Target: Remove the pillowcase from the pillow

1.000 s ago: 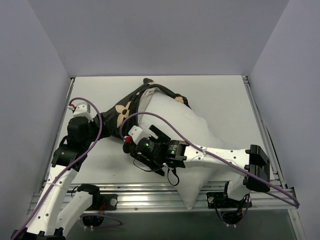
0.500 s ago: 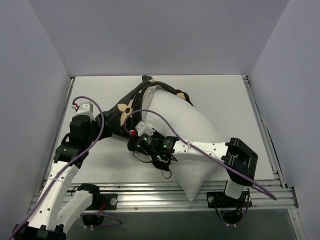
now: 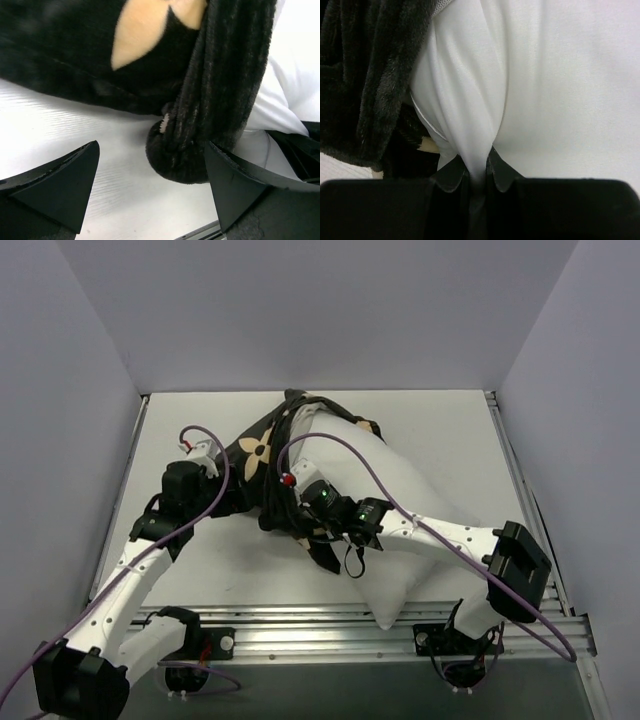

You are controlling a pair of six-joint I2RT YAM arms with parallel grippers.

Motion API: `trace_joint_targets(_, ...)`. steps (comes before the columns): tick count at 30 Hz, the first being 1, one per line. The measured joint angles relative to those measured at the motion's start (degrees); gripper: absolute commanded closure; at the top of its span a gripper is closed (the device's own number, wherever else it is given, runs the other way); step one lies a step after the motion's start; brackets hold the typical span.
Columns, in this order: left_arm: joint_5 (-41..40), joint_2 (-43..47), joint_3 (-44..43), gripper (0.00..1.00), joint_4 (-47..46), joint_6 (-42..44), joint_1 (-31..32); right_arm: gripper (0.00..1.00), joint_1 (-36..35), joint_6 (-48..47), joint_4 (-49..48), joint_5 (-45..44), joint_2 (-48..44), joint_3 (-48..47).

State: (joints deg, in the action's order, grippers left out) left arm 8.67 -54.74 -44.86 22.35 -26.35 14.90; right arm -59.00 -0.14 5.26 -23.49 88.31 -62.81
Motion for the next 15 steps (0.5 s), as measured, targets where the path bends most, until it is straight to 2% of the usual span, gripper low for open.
trace_joint_targets(6,-0.7,-4.9,-0.1,0.0,-4.7,-1.8,8.6,1.0,1.4,0.0,-0.3,2.0,-2.2,0.9)
trace_joint_targets(8,-1.0,-7.4,-0.2,0.09,-6.1,-2.1,9.8,1.0,1.4,0.1,-0.4,2.4,-2.5,1.1)
trace_joint_targets(11,-2.5,-11.2,-0.3,0.28,-7.1,-2.7,10.4,1.0,1.5,0.1,-0.4,3.1,-3.4,1.6)
trace_joint_targets(12,-3.2,-12.3,-0.3,0.36,-7.3,-3.0,10.6,1.0,1.5,0.1,-0.3,3.4,-3.8,1.7)
trace_joint_targets(13,-3.9,-13.2,-0.3,0.49,-7.6,-3.3,10.7,1.0,1.6,0.1,-0.3,3.5,-4.3,1.9)
trace_joint_targets(15,-4.9,-14.6,-0.3,0.67,-8.5,-3.7,11.2,1.0,1.6,0.2,-0.3,4.0,-5.6,2.2)
